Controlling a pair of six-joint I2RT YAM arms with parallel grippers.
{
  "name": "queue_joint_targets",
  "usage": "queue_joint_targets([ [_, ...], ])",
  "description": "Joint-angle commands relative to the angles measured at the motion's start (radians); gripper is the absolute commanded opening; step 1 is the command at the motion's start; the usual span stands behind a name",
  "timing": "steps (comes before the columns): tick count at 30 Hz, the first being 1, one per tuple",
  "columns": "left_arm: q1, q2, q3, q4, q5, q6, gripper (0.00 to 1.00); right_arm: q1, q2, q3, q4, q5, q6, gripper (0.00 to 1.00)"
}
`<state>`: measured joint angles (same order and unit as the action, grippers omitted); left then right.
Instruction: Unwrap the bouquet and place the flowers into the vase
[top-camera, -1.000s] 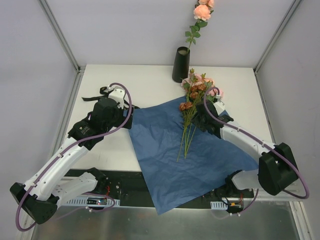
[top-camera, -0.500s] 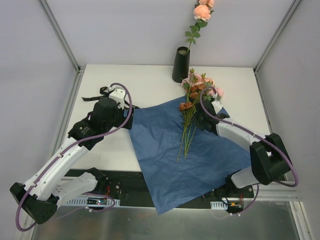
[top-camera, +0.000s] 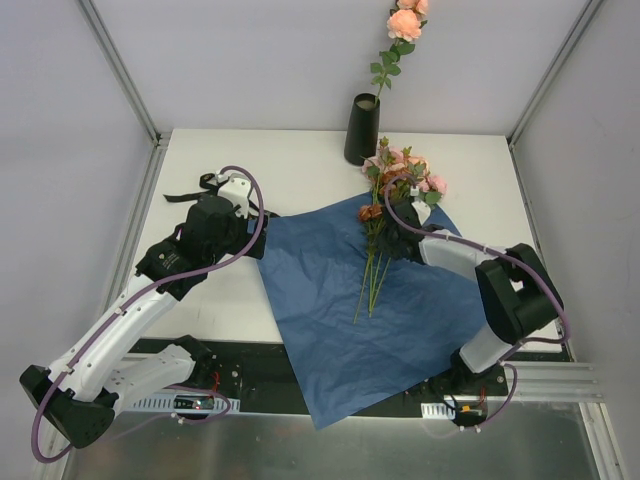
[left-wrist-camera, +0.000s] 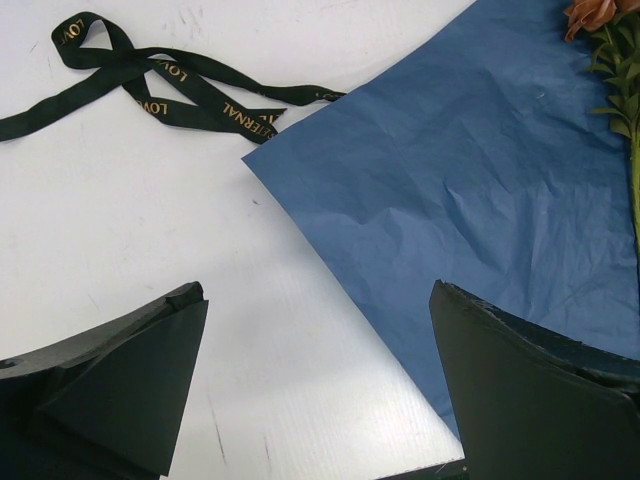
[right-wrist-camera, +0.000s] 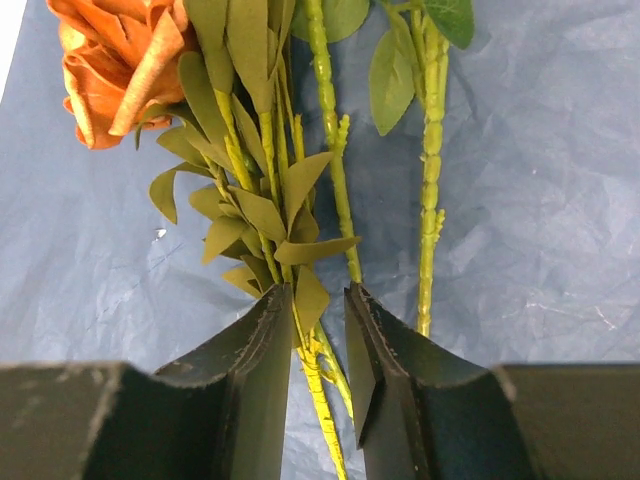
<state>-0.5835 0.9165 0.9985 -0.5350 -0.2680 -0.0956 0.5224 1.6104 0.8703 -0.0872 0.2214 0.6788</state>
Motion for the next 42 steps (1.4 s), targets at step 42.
queue_joint_targets([
  [42, -0.007, -0.025, 0.003, 0.026, 0.000, 0.010, 0.99, 0.021, 0.066, 0.122, 0.035, 0.113, -0.105, 0.21],
])
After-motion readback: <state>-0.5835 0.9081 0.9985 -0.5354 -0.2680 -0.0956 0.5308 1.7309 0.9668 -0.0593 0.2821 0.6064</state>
